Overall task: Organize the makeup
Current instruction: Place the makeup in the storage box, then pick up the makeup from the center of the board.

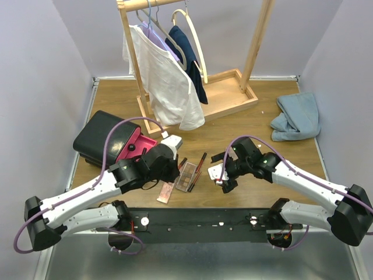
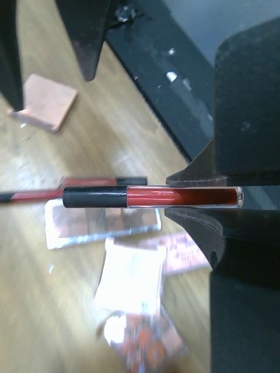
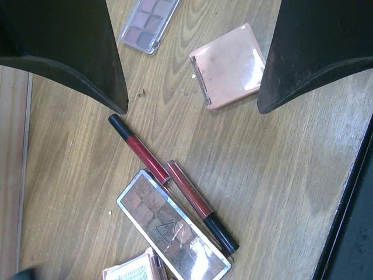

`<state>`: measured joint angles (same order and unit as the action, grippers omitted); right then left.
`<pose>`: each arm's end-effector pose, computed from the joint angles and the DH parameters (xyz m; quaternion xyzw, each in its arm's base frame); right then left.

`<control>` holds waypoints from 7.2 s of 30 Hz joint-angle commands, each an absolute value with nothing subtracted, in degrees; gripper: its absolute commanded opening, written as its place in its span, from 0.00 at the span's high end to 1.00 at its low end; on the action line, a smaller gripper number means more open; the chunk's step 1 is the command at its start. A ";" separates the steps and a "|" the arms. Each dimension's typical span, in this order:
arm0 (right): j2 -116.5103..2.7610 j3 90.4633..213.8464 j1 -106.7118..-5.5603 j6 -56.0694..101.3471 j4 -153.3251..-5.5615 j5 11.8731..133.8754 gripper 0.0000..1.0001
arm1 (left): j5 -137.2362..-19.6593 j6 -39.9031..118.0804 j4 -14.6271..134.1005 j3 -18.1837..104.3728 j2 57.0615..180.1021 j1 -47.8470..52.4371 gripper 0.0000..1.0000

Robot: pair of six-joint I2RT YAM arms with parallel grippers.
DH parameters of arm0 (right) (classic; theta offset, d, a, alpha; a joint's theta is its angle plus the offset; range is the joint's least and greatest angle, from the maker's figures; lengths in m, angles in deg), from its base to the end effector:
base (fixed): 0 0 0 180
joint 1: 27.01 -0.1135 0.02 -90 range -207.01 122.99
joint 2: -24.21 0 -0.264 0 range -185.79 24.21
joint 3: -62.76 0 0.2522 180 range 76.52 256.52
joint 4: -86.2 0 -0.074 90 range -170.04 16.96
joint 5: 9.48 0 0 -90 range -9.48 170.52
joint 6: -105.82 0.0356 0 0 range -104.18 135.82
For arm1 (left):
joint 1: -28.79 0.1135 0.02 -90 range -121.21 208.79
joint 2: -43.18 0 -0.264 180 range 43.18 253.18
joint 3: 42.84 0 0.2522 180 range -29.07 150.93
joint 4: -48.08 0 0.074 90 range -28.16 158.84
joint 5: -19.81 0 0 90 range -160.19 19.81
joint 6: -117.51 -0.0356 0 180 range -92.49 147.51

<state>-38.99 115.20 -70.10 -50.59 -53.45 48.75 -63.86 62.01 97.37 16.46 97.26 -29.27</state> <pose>0.1436 0.1600 0.2209 -0.7932 0.4490 0.1881 0.3657 0.1064 -0.1633 0.2742 0.1666 0.9044 -0.2464 0.3060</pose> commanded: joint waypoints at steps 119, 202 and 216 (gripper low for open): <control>-70.35 136.90 -69.55 -61.85 -45.50 53.44 0.24 | -61.92 40.17 87.15 9.77 74.38 -6.10 0.01; -49.27 123.02 -69.20 -59.06 -45.50 39.56 1.00 | -102.62 66.88 59.47 9.06 113.73 -19.89 0.29; -47.69 120.91 -69.28 -60.46 -47.08 39.65 1.00 | -100.77 64.87 63.94 13.55 121.31 -22.62 0.46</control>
